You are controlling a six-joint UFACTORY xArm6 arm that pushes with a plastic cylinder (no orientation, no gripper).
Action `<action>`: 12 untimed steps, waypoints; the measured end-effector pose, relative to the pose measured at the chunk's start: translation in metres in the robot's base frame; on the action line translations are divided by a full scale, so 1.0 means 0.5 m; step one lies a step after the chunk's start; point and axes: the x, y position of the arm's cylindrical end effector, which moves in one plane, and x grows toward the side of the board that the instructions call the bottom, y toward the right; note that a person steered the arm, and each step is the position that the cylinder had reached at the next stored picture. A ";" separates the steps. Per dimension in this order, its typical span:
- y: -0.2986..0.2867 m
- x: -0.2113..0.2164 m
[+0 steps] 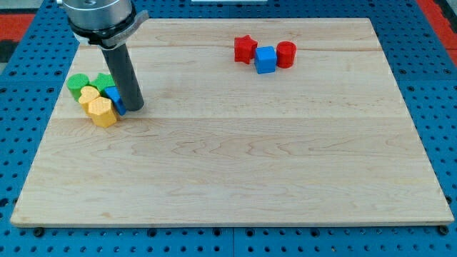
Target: Put the red star towards the blue triangle
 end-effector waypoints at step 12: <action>0.048 -0.193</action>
